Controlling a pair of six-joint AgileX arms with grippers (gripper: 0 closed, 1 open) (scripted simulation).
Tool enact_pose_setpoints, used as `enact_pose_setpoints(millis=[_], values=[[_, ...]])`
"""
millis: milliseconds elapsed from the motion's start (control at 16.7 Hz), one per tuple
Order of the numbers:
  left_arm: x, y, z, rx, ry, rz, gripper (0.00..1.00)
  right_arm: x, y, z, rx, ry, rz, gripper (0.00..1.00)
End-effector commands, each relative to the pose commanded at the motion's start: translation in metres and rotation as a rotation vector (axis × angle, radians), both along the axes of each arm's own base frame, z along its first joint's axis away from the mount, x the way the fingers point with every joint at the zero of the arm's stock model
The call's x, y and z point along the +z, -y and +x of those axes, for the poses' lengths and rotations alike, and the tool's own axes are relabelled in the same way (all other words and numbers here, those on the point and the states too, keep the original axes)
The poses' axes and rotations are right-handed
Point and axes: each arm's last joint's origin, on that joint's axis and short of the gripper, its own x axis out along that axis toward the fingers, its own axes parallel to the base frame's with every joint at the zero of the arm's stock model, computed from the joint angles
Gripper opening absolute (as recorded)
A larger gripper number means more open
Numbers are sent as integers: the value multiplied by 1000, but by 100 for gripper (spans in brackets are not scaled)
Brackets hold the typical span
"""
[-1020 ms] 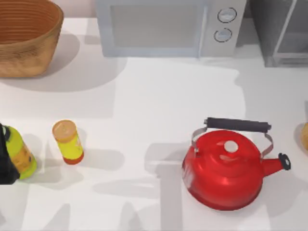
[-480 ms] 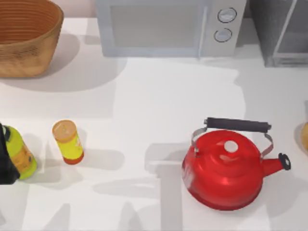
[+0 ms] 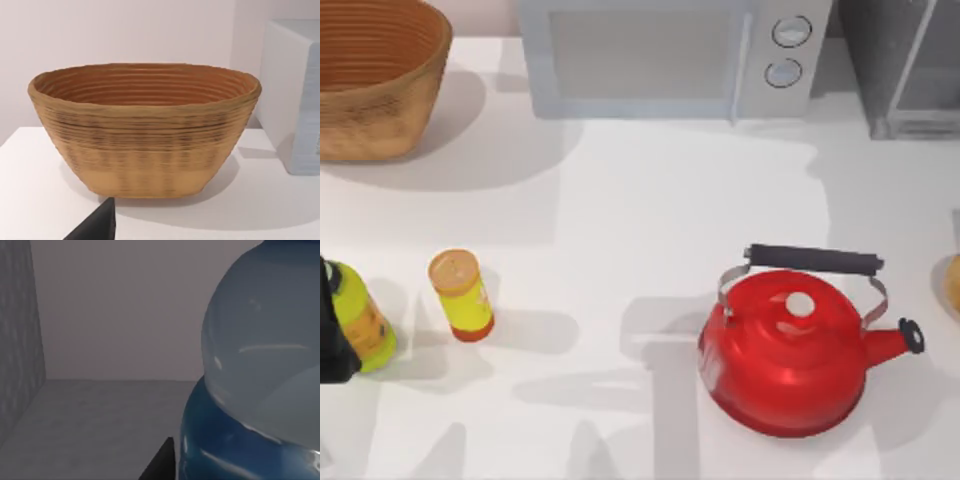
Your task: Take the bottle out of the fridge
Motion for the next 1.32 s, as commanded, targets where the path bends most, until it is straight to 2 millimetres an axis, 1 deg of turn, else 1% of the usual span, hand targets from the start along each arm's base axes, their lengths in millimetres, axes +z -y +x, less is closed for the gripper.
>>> enact_pose_setpoints(millis=[120, 420, 480, 660, 780, 960, 1020, 1140, 1200, 1320], values=[[0, 0, 0, 0, 0, 0, 100, 9, 0, 0, 0, -3, -5, 0], [0, 0, 0, 0, 0, 0, 100, 45, 0, 0, 0, -1, 1, 0], [0, 0, 0, 0, 0, 0, 100, 49, 0, 0, 0, 0, 1, 0], [0, 0, 0, 0, 0, 0, 100, 46, 0, 0, 1, -5, 3, 0], [0, 0, 0, 0, 0, 0, 100, 50, 1, -4, 2, 10, 0, 0], [0, 0, 0, 0, 0, 0, 100, 62, 2, -26, 2, 44, -8, 0], [0, 0, 0, 0, 0, 0, 100, 59, 1, -35, 2, 31, -5, 0], [0, 0, 0, 0, 0, 0, 100, 38, 0, -60, 0, -44, 13, 0], [0, 0, 0, 0, 0, 0, 100, 35, -1, -72, 0, -60, 17, 0], [0, 0, 0, 0, 0, 0, 100, 40, -2, -90, 0, -39, 12, 0]])
